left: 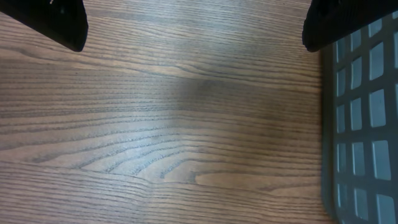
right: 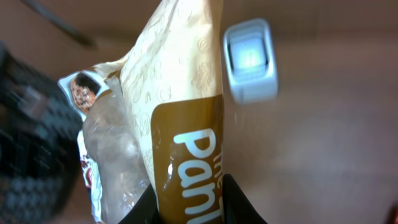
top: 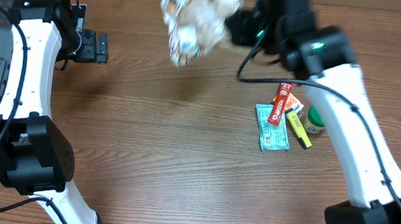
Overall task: Scan the item barcode
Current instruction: 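Lift the Pantree bag and carry it up to the scanner, then hold the Pantree bag against the white scanner window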
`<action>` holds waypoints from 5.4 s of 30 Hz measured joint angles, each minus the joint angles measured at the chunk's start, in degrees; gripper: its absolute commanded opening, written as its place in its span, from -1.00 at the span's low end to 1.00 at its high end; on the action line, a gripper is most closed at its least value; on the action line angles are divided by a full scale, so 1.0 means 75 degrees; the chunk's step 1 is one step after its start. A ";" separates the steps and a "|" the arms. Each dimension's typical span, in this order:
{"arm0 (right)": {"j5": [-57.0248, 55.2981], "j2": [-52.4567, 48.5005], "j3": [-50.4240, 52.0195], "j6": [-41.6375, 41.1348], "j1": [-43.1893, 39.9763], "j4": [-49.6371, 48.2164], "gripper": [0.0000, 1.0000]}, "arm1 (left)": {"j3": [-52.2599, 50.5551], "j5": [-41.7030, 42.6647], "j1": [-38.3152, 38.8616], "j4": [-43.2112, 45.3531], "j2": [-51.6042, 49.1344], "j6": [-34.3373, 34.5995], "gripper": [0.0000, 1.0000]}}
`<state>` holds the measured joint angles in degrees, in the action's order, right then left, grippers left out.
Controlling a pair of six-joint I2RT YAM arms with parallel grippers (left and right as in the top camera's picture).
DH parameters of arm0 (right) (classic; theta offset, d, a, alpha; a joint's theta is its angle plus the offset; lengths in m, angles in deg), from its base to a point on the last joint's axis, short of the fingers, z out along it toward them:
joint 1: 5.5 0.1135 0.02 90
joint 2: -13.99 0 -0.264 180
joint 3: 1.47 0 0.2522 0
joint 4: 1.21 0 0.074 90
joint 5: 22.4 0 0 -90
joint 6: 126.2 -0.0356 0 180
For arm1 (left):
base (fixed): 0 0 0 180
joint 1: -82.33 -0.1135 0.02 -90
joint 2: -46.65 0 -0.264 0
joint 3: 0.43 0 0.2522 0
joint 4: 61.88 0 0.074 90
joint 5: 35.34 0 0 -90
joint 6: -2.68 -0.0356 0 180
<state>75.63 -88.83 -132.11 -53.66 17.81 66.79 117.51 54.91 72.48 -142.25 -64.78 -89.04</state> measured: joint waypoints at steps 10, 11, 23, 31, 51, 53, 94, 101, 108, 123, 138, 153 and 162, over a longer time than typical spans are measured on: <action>-0.2448 -0.0047 -0.0909 0.0303 -0.0090 -0.2588 -0.93 | 0.0003 0.0000 0.0000 -0.0003 0.0000 0.0000 1.00; -0.2632 -0.0090 -0.0909 0.0323 -0.0090 -0.2783 -0.93 | 0.0003 0.0000 0.0000 -0.0003 0.0000 0.0000 0.99; -0.4514 -0.1521 -0.0909 0.1888 -0.0017 -0.4456 -0.93 | 0.0000 0.0000 0.0000 -0.0003 0.0000 0.0000 0.99; -0.5575 -0.2996 -0.0906 0.4028 0.0242 -0.5648 -0.93 | 0.0003 0.0000 0.0000 -0.0003 0.0000 0.0000 1.00; -0.6202 -0.4969 -0.0901 0.7131 0.0606 -0.6872 -0.93 | 0.0003 0.0000 0.0000 -0.0003 0.0000 0.0000 1.00; -0.6204 -0.4972 -0.0901 0.7152 0.0624 -0.6837 -0.93 | 0.0003 0.0000 0.0000 -0.0003 0.0000 0.0000 0.99; -0.6094 -0.4975 -0.0903 0.7137 0.0356 -0.6222 -0.92 | 0.0003 0.0000 0.0000 -0.0003 0.0000 0.0000 1.00; -0.6050 -0.4975 -0.0901 0.6904 0.0495 -0.6359 -0.93 | 0.0003 0.0000 0.0000 -0.0003 0.0000 0.0000 0.99; -0.5849 -0.4975 -0.0901 0.6793 0.0933 -0.6298 -0.92 | 0.0003 -0.0003 0.0000 -0.0003 0.0000 0.0000 0.99; -0.4692 -0.4975 -0.0901 0.3943 0.1279 -0.5062 -0.93 | 0.0003 0.0000 0.0000 -0.0003 0.0000 0.0000 0.99; -0.3567 -0.4975 -0.0901 0.1638 0.1282 -0.4919 -0.93 | 0.0003 0.0000 0.0000 0.0000 0.0000 0.0000 1.00; -0.3538 -0.4975 -0.0901 0.1463 0.1215 -0.5176 -0.93 | 0.0003 0.0000 0.0000 -0.0003 0.0000 0.0000 0.99; -0.4578 -0.4555 -0.0866 0.1416 0.1186 -0.4226 -0.93 | 0.0003 0.0000 0.0000 -0.0003 0.0000 0.0000 0.99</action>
<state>41.29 -123.00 -138.61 -43.04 26.70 35.09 117.53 54.91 72.48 -142.27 -64.78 -89.04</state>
